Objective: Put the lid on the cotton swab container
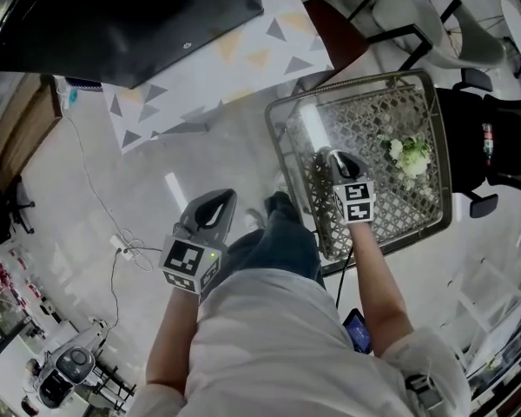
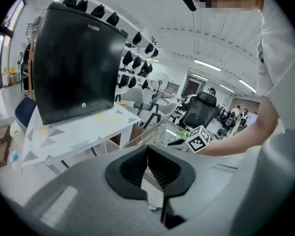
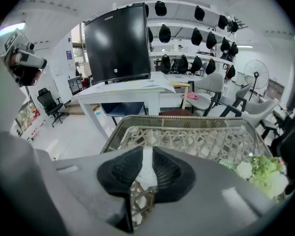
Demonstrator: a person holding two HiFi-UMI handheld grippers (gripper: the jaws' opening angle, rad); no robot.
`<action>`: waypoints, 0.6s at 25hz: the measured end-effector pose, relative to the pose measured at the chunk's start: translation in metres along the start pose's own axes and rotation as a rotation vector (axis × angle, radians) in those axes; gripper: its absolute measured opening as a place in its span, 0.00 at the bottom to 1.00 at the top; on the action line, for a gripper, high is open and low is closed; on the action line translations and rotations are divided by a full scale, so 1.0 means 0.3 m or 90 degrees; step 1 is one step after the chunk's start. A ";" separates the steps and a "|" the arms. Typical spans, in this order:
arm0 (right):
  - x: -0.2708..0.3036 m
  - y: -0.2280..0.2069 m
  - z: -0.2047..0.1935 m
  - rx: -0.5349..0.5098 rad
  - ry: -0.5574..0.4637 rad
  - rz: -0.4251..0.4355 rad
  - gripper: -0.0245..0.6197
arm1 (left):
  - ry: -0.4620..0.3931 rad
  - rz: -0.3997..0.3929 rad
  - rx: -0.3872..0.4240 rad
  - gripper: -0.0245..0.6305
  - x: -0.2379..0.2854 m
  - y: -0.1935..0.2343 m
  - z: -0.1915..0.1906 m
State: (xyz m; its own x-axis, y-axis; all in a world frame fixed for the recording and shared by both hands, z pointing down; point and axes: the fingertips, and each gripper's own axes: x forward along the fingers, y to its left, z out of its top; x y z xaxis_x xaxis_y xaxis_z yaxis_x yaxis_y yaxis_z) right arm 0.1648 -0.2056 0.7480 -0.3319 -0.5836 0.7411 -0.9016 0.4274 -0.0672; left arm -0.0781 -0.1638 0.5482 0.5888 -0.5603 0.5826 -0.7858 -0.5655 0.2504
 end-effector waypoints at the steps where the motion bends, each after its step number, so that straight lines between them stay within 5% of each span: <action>1: -0.005 0.004 0.008 0.009 -0.002 0.007 0.14 | -0.005 0.004 -0.001 0.05 -0.008 0.004 0.005; 15: -0.202 0.223 0.359 -0.076 -0.099 0.067 0.14 | -0.099 0.067 -0.010 0.05 -0.186 0.089 0.088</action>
State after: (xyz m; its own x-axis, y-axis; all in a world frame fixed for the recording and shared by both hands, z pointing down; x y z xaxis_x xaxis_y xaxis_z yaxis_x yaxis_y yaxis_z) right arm 0.0948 -0.2160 0.6265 -0.4693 -0.6278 0.6210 -0.8240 0.5641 -0.0524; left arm -0.1269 -0.1637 0.5020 0.5240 -0.7033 0.4804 -0.8469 -0.4899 0.2066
